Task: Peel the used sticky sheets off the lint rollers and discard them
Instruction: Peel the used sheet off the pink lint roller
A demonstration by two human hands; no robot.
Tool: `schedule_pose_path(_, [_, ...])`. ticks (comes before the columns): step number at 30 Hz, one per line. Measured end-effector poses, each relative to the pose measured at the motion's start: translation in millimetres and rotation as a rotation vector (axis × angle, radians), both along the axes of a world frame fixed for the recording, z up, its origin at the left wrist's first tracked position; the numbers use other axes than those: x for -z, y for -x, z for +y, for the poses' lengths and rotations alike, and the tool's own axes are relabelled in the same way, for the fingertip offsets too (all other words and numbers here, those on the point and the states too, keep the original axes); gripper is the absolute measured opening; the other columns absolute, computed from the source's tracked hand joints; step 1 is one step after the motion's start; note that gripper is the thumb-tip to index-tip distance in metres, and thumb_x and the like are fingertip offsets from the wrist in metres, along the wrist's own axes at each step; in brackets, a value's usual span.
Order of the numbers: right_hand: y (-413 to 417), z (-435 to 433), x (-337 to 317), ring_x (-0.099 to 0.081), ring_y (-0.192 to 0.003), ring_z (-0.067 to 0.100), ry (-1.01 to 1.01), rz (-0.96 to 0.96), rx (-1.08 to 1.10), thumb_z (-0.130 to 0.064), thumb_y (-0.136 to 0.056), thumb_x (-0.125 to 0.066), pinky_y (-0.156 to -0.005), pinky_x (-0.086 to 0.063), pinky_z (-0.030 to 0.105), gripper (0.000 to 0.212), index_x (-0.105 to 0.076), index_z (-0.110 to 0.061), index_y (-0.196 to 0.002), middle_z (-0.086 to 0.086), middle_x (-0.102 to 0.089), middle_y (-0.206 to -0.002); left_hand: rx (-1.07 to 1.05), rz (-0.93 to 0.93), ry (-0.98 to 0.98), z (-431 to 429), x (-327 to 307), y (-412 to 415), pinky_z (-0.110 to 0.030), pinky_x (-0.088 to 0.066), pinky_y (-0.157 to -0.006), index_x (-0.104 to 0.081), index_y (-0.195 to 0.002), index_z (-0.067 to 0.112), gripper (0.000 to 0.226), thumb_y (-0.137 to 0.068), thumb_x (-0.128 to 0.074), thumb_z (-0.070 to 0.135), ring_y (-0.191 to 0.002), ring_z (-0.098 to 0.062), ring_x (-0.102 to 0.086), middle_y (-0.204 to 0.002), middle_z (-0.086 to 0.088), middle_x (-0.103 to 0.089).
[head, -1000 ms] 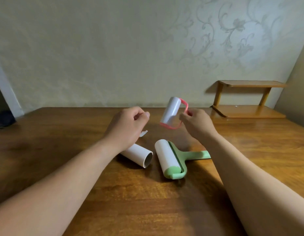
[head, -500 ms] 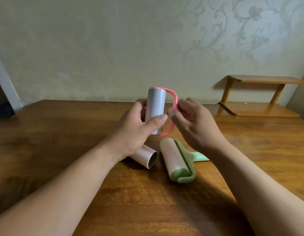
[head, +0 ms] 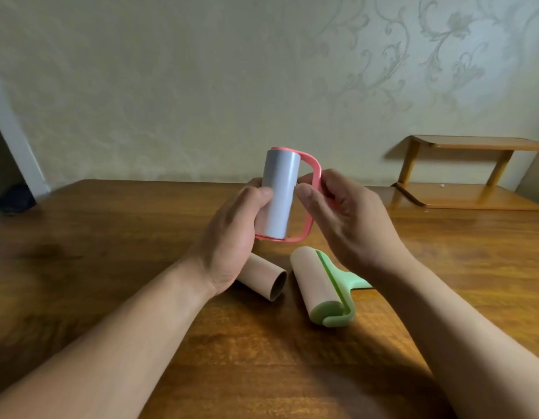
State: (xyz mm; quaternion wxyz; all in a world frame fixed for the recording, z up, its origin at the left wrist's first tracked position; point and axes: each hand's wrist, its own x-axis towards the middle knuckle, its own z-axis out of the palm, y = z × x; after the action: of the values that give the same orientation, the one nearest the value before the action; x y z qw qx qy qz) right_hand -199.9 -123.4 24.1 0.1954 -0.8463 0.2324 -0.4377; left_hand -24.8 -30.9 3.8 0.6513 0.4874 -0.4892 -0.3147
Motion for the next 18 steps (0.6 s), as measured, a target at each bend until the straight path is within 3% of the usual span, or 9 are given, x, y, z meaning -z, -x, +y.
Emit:
schedule_pose_path(2, [-0.3, 0.2, 0.2, -0.061, -0.070, 0.025, -0.010, 0.001, 0.015, -0.042, -0.110, -0.058, -0.064, -0.052, 0.049, 0.030, -0.069, -0.017, -0.097, 0.002, -0.068, -0.079, 0.011, 0.011, -0.002, 0.6, 2.0, 5.8, -0.050, -0.054, -0.095, -0.080, -0.114, 0.043, 0.039, -0.090, -0.061, 0.067, -0.100, -0.014, -0.071, -0.102, 0.008, -0.077])
schedule_pose_path(5, [0.5, -1.2, 0.7, -0.056, -0.065, 0.019, -0.029, -0.027, 0.004, -0.042, -0.110, -0.060, -0.058, -0.046, 0.040, 0.029, -0.069, -0.020, -0.092, -0.003, -0.063, -0.072, -0.020, 0.054, 0.039, 0.3, 1.6, 11.3, -0.037, -0.060, -0.085, -0.063, -0.135, 0.030, 0.061, -0.087, -0.075, 0.065, -0.103, -0.014, -0.077, -0.109, 0.008, -0.080])
schedule_pose_path(7, [0.4, -0.9, 1.6, -0.053, -0.063, 0.013, -0.042, -0.027, -0.014, -0.042, -0.111, -0.058, -0.058, -0.044, 0.035, 0.030, -0.068, -0.020, -0.094, -0.005, -0.061, -0.072, -0.028, 0.081, 0.059, 1.2, -1.3, 10.3, -0.036, -0.061, -0.081, -0.064, -0.132, 0.029, 0.056, -0.087, -0.076, 0.060, -0.100, -0.016, -0.077, -0.113, 0.004, -0.079])
schedule_pose_path(10, [0.2, 1.0, 2.1, -0.048, -0.065, 0.006, -0.062, -0.035, -0.038, -0.042, -0.111, -0.057, -0.058, -0.039, 0.026, 0.030, -0.068, -0.019, -0.096, -0.008, -0.057, -0.073, -0.014, 0.072, 0.035, 2.2, -5.6, 7.1, -0.046, -0.057, -0.089, -0.078, -0.116, 0.045, 0.038, -0.089, -0.066, 0.068, -0.101, -0.017, -0.070, -0.109, 0.009, -0.074])
schedule_pose_path(14, [1.4, 3.3, 0.1, -0.047, -0.064, 0.010, -0.030, -0.028, -0.042, -0.050, -0.109, -0.057, -0.058, -0.041, 0.033, 0.032, -0.063, -0.025, -0.089, -0.005, -0.056, -0.073, -0.022, 0.064, 0.039, 1.0, -2.8, 4.8, -0.059, -0.057, -0.094, -0.083, -0.113, 0.046, 0.041, -0.091, -0.055, 0.068, -0.097, -0.016, -0.068, -0.101, 0.007, -0.075])
schedule_pose_path(18, [1.0, 4.1, -1.3, -0.056, -0.067, 0.021, -0.053, -0.033, -0.039, -0.057, -0.107, -0.058, -0.062, -0.048, 0.047, 0.039, -0.068, -0.024, -0.090, -0.003, -0.064, -0.076, -0.045, 0.027, 0.096, 2.9, -3.5, 5.9, -0.055, -0.063, -0.096, -0.075, -0.118, 0.054, 0.033, -0.094, -0.054, 0.061, -0.114, -0.024, -0.076, -0.123, 0.001, -0.078])
